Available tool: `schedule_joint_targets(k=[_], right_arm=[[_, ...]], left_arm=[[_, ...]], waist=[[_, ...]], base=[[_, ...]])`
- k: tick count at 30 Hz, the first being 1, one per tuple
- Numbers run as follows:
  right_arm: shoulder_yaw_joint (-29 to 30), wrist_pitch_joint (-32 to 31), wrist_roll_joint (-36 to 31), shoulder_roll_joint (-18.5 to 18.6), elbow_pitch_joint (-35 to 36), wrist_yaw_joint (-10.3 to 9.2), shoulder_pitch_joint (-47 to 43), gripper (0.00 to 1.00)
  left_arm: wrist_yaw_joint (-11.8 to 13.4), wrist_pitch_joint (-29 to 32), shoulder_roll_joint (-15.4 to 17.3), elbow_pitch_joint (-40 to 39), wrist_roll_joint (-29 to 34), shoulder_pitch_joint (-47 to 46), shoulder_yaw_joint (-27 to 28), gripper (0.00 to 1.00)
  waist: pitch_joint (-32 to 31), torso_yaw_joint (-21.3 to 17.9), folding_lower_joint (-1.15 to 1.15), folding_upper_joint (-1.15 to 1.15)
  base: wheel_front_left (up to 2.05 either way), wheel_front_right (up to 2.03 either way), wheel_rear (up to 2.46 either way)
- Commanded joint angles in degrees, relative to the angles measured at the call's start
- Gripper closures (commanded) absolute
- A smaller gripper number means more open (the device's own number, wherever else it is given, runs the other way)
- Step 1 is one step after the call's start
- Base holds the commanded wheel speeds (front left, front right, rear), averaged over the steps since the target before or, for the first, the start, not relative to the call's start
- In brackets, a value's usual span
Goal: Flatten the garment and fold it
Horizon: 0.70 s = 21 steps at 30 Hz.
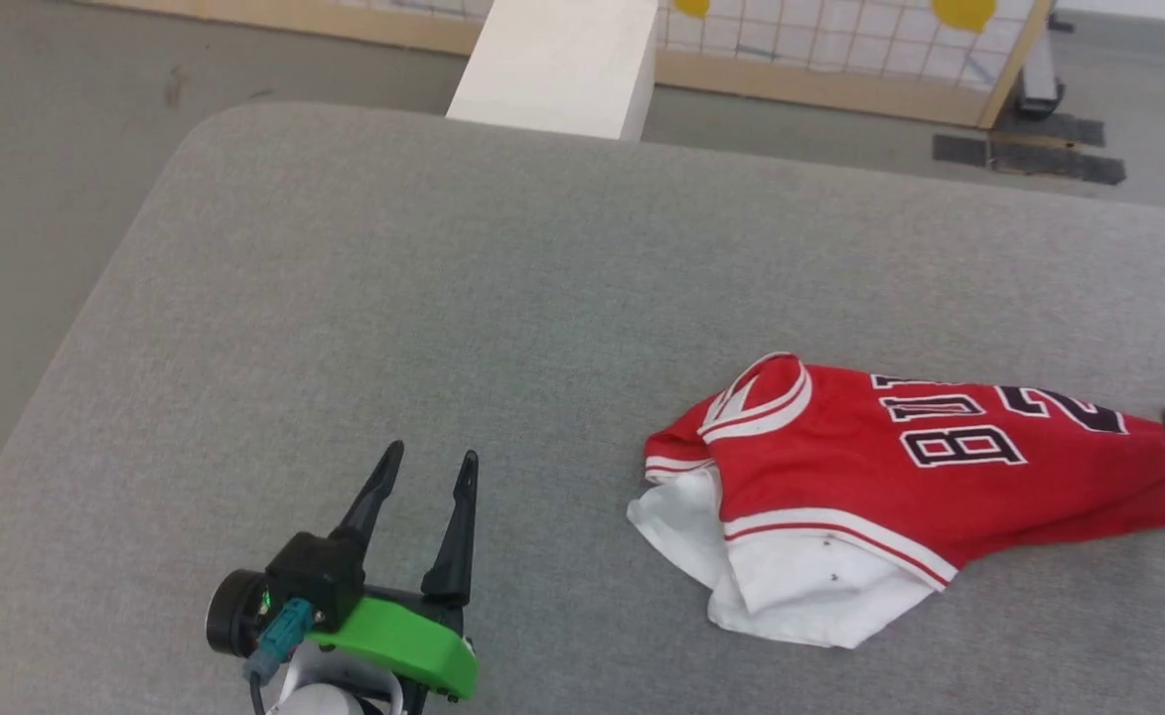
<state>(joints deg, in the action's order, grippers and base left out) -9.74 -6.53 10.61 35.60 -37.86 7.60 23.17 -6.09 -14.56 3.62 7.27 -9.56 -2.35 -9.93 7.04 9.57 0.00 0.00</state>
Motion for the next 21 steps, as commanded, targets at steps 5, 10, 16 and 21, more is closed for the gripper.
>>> schedule_joint_targets(k=[5, 10, 16, 21], right_arm=[[1.2, 2.6, 1.8, -5.7, 5.9, -0.11, -2.2, 0.0], [-6.1, -3.5, 8.2, -8.4, 18.3, -0.11, -8.3, 0.0], [-17.4, -16.3, 15.1, -4.9, 33.1, -0.11, -14.0, 0.0], [-25.5, -22.4, 16.7, -2.9, 36.2, -0.11, -13.3, 0.0]], left_arm=[[-0.6, -0.4, -0.3, 0.4, 0.2, 0.8, 0.3, 0.0], [-0.7, -0.4, -0.4, 0.5, 0.0, 1.9, 0.4, 0.0], [-1.0, -0.4, -0.4, 0.6, -0.2, 2.5, 0.2, 0.0], [-1.1, -0.4, -0.4, 0.9, -0.5, 1.8, -0.4, 0.0]], waist=[[-4.2, -3.3, 0.0, 0.0], [-5.6, -4.0, 0.0, 0.0], [-5.2, -2.8, 0.0, 0.0], [-3.7, -0.7, 0.0, 0.0]], base=[[0.0, 0.0, 0.0], [0.0, 0.0, 0.0], [0.0, 0.0, 0.0], [0.0, 0.0, 0.0]])
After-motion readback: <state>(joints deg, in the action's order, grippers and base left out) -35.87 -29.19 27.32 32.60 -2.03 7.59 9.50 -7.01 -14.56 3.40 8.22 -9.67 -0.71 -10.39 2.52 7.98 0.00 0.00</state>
